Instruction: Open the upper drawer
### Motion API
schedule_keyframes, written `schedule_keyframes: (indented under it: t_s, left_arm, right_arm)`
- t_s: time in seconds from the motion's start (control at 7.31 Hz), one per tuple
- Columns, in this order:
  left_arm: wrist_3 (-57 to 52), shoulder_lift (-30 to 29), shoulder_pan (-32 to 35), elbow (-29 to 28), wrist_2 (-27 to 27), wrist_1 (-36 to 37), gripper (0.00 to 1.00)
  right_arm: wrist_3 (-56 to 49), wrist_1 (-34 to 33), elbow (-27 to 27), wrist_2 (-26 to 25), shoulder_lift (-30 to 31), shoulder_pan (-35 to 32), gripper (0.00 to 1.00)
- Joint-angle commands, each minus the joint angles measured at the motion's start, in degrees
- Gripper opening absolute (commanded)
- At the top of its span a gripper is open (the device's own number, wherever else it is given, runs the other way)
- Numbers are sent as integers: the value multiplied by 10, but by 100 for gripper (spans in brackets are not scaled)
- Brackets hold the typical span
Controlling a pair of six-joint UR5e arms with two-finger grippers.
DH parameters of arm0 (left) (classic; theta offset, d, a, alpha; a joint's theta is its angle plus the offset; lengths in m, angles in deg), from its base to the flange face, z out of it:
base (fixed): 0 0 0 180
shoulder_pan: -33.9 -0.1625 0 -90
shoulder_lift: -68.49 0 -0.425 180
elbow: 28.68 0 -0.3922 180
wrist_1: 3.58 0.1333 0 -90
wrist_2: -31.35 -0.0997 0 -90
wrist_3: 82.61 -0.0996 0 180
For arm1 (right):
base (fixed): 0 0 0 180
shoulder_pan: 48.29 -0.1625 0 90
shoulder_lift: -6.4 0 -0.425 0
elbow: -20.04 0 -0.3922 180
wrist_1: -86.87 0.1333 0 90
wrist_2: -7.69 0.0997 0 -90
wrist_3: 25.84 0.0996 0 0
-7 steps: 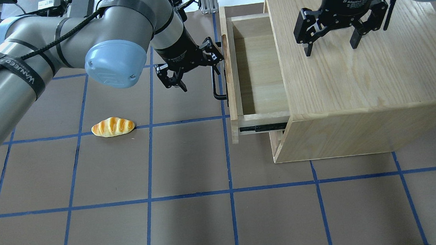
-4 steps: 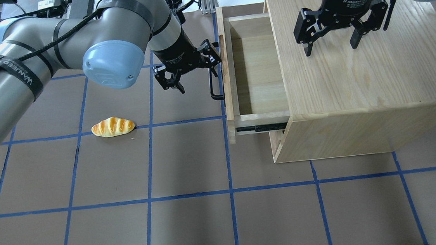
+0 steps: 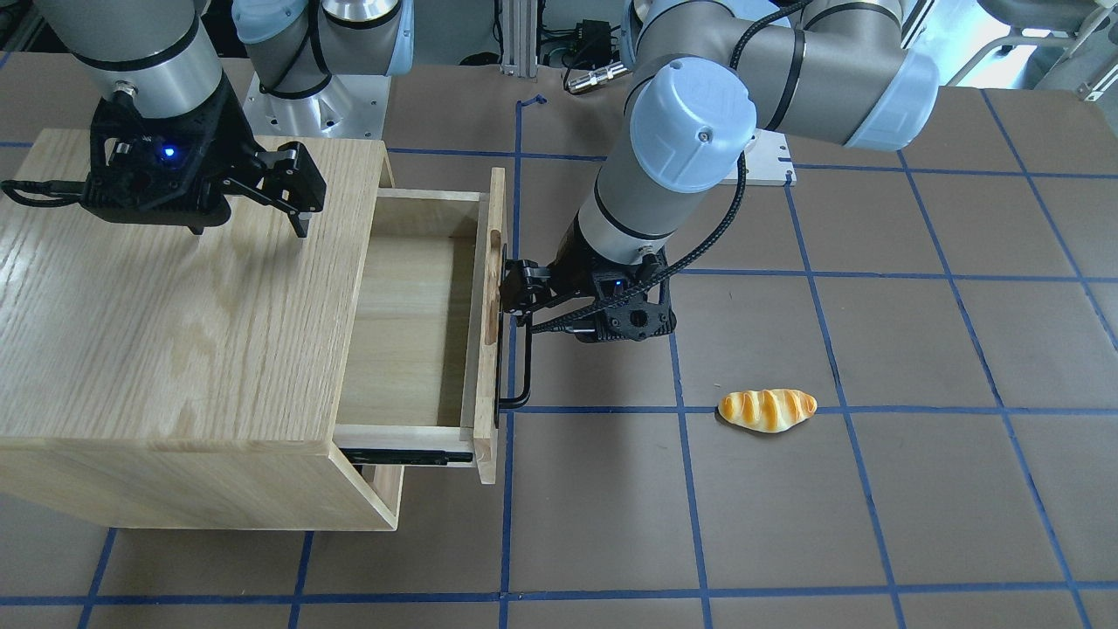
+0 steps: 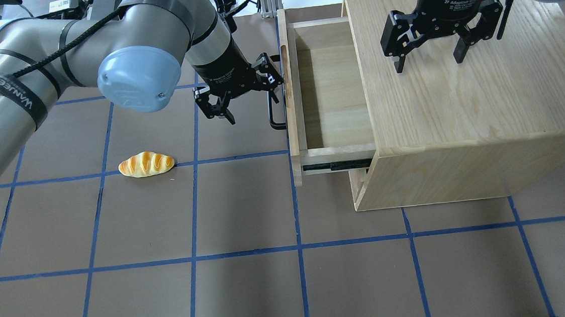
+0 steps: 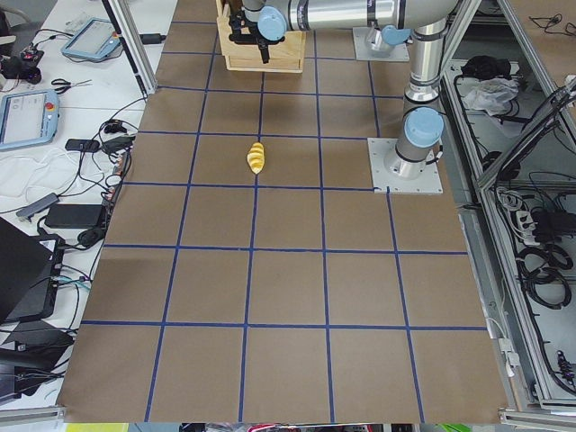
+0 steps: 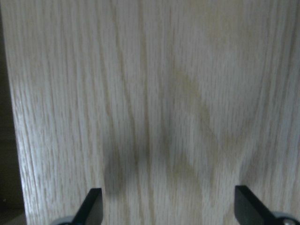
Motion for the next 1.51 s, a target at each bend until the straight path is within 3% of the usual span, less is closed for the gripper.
schedule_keyframes:
  t_s: [0.0,0.55,0.82,1.37]
  left_arm:
    - [-1,8,0,0,-16,-17,100]
    - [-25,47,-11,-28,-66,-58,100]
    - [-51,75,-53,-53,-68,-97,100]
    - [-212,121,-156,-43,-144,-166,100]
  right_arm:
    - [1,0,0,0,0,0,100]
    - [1,0,0,0,0,0,100]
    - [0,0,0,0,0,0,100]
    - [0,0,0,0,0,1,100]
